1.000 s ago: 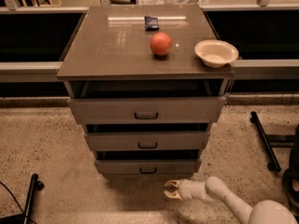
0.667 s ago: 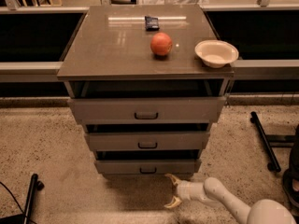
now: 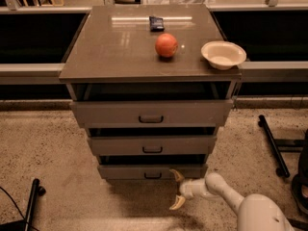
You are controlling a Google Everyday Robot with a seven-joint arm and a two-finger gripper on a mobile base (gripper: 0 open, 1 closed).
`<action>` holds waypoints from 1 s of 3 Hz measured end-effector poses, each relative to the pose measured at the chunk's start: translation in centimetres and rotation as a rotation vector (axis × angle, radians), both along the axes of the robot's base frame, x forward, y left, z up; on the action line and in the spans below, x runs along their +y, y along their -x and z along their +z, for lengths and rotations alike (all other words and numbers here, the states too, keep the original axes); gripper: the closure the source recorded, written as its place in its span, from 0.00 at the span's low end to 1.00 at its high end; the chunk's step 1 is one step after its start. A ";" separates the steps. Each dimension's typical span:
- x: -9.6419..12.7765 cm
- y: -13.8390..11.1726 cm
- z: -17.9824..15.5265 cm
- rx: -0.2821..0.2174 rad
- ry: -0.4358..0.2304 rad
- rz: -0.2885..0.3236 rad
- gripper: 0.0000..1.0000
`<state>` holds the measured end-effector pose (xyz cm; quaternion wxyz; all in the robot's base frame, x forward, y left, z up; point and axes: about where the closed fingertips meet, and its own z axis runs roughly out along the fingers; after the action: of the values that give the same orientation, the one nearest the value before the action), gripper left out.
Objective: Close bottom drawer
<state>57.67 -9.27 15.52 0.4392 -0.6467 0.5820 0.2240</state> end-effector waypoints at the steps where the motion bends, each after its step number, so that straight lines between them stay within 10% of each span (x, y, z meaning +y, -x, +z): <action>1: -0.9 -1.9 -1.0 0.017 0.004 -0.031 0.00; 3: -1.9 -2.1 -0.7 -0.009 -0.010 -0.064 0.00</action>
Offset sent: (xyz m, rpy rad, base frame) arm 0.0393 -0.0242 -0.0114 -0.0194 0.0019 -0.0720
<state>59.81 -11.16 14.84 0.4520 -0.6266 0.5993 0.2096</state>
